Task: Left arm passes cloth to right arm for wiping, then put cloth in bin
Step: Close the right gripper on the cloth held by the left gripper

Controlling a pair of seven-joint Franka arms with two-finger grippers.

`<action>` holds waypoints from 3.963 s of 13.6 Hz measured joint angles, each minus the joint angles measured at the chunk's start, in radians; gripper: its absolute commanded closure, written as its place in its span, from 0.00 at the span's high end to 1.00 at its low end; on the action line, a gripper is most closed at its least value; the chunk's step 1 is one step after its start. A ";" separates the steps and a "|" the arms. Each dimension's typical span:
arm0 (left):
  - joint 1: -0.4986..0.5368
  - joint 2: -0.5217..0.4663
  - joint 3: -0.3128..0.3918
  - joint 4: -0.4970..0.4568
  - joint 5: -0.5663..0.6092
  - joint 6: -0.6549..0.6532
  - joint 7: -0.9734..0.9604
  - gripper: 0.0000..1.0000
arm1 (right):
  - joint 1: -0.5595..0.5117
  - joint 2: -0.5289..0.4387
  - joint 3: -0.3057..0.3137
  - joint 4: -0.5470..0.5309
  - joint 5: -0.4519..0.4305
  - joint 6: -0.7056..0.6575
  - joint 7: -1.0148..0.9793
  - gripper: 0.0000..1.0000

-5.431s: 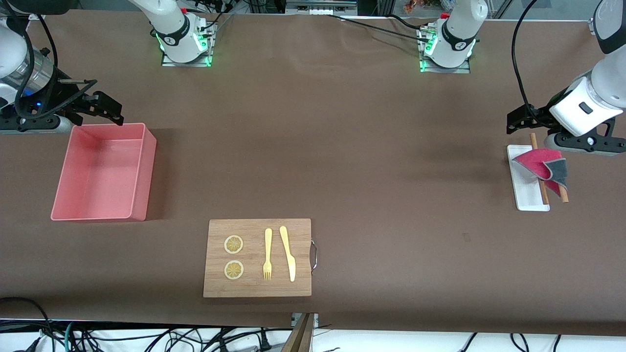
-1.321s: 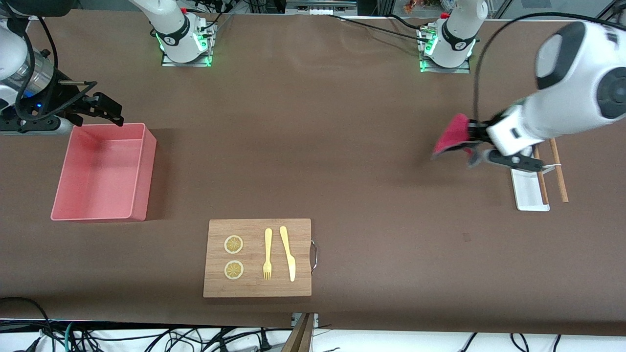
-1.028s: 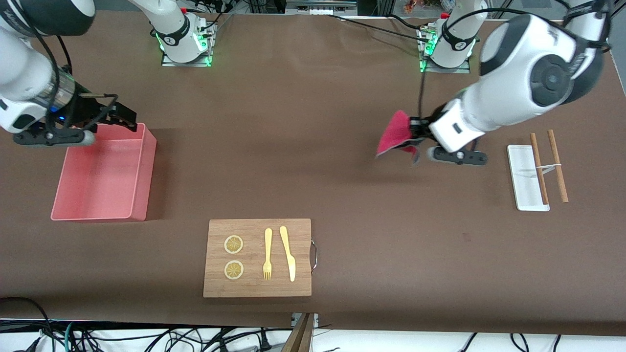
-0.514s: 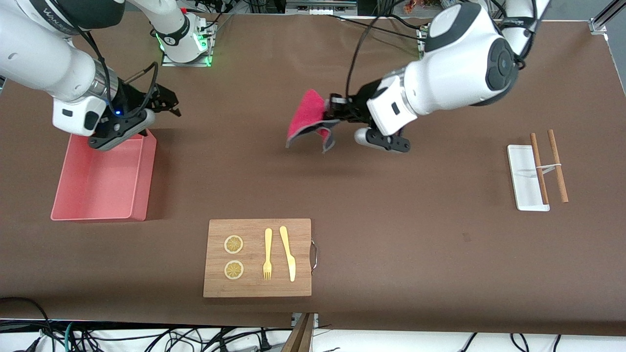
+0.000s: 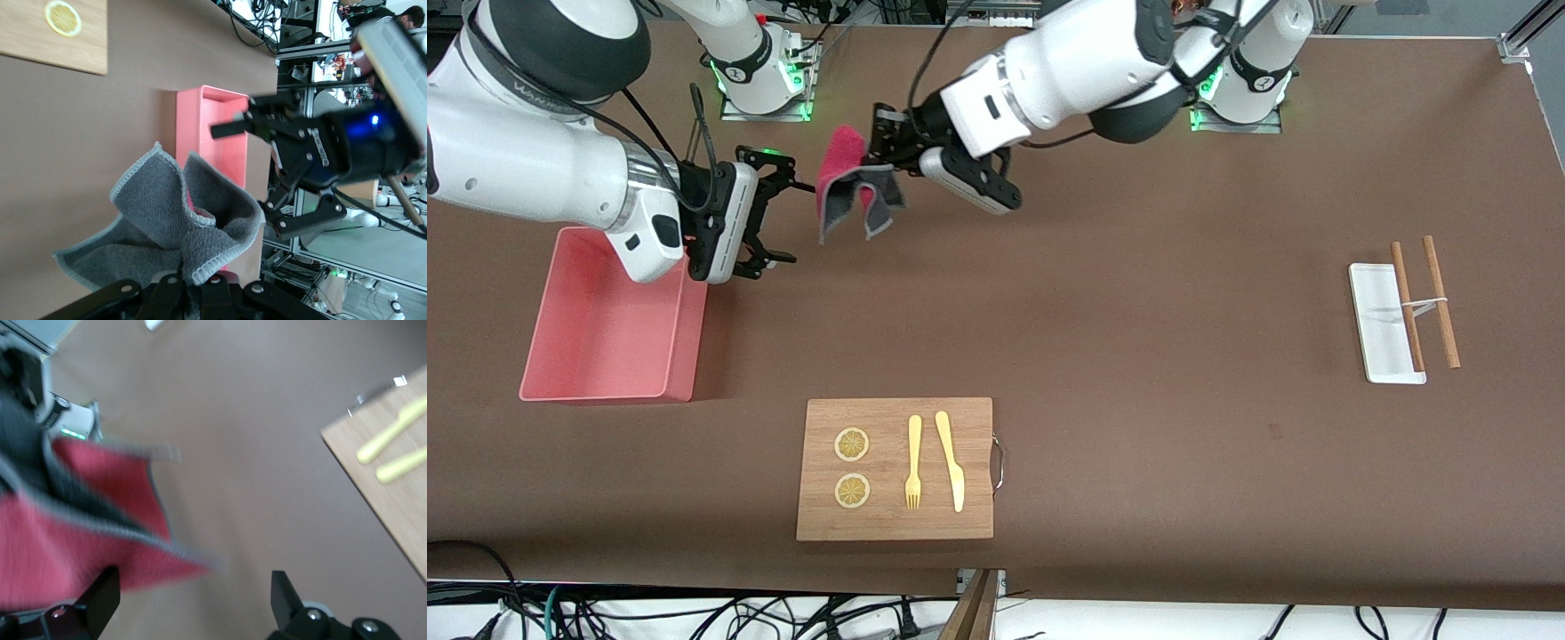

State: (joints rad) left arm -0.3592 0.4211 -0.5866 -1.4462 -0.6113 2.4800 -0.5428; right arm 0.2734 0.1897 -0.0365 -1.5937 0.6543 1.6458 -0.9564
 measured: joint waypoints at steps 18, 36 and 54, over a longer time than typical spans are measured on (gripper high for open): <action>0.002 -0.005 0.011 0.007 0.000 0.006 -0.006 0.00 | -0.025 0.017 -0.028 0.053 0.106 -0.238 -0.541 1.00; 0.006 -0.010 0.011 0.008 0.000 0.005 -0.009 0.00 | 0.047 0.075 -0.029 0.061 0.129 -0.137 -0.590 0.98; 0.008 -0.011 0.012 0.007 0.001 0.002 -0.011 1.00 | 0.061 0.100 -0.104 0.083 0.131 -0.148 -0.504 0.00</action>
State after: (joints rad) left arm -0.3510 0.4102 -0.5743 -1.4392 -0.6101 2.4822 -0.5536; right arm 0.3343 0.2892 -0.1404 -1.5102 0.7853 1.4980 -1.4605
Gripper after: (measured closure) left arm 0.692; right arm 0.982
